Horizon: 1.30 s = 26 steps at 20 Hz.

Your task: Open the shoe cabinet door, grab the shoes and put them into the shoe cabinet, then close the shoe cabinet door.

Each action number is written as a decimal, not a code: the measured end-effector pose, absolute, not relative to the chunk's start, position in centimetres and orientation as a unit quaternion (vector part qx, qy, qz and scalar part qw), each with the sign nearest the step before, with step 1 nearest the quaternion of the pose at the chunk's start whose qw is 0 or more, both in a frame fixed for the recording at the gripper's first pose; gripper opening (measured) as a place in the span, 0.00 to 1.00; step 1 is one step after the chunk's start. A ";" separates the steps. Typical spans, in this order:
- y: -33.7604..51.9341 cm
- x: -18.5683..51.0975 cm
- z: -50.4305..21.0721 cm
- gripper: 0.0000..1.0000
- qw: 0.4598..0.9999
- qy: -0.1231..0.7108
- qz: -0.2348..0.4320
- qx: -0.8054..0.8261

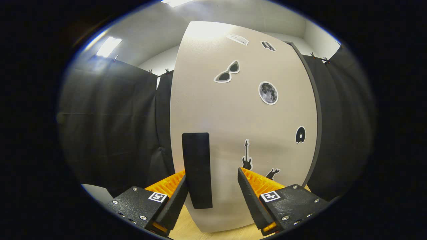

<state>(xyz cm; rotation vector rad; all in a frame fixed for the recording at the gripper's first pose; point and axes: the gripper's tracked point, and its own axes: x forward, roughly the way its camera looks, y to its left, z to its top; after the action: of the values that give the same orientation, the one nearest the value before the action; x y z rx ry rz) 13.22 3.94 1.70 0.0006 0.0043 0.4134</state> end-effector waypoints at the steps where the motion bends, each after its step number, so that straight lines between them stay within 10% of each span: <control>1: 4.3 13.6 1.6 0.86 0.979 0.003 0.204 -0.001; 26: 7.2 19.8 1.3 0.88 0.993 -0.001 0.120 -0.018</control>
<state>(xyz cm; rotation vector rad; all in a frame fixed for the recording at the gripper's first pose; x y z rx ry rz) 19.79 7.21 1.27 -0.0358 -0.0022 0.2399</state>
